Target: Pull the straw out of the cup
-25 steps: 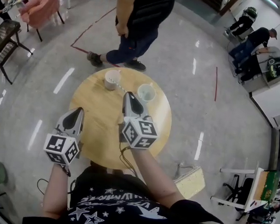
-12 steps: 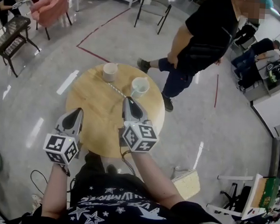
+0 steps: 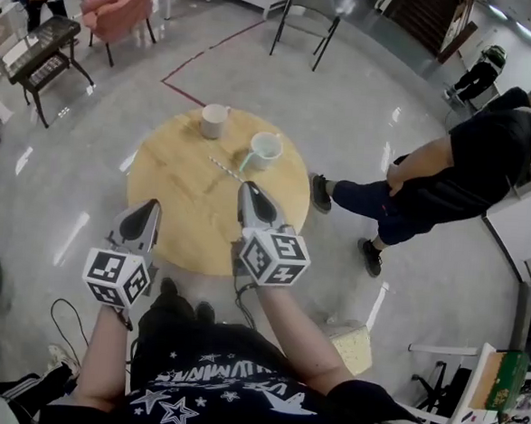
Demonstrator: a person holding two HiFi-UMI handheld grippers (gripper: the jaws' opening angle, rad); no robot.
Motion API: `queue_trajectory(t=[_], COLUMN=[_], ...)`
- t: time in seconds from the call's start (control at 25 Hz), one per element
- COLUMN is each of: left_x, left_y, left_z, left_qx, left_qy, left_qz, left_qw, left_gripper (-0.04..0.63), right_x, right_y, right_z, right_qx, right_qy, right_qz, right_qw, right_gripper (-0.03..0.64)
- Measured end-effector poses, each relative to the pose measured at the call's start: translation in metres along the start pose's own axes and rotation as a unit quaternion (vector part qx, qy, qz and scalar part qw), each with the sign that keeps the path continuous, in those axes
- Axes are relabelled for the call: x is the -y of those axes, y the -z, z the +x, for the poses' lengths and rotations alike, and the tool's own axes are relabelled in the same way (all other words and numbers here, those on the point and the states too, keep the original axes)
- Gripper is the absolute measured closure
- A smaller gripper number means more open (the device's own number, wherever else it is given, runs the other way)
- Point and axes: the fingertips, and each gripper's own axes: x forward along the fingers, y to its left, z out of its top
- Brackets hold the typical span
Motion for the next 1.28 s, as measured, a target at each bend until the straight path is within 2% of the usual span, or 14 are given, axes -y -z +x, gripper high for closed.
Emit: queue_trajectory(t=[0.2, 0.96, 1.28], left_x=[0.004, 0.013, 0.014], left_y=[0.003, 0.004, 0.023], left_z=[-0.014, -0.083, -0.119], left_qx=[0.004, 0.012, 0.007], left_qy=[-0.014, -0.004, -0.004], left_qz=[-0.002, 0.0, -0.009], left_qw=[0.9999, 0.9999, 0.9999], left_gripper=[0.59, 0.59, 0.591], right_x=[-0.001, -0.047, -0.069], right_y=[0.011, 0.022, 0.044], right_z=[-0.016, -0.071, -0.097], right_qx=[-0.007, -0.018, -0.034], right_qy=[-0.006, 0.012, 0.019], right_qz=[0.009, -0.005, -0.01], right_qw=[1.0, 1.0, 0.999], right_gripper=[0.595, 0.595, 0.595])
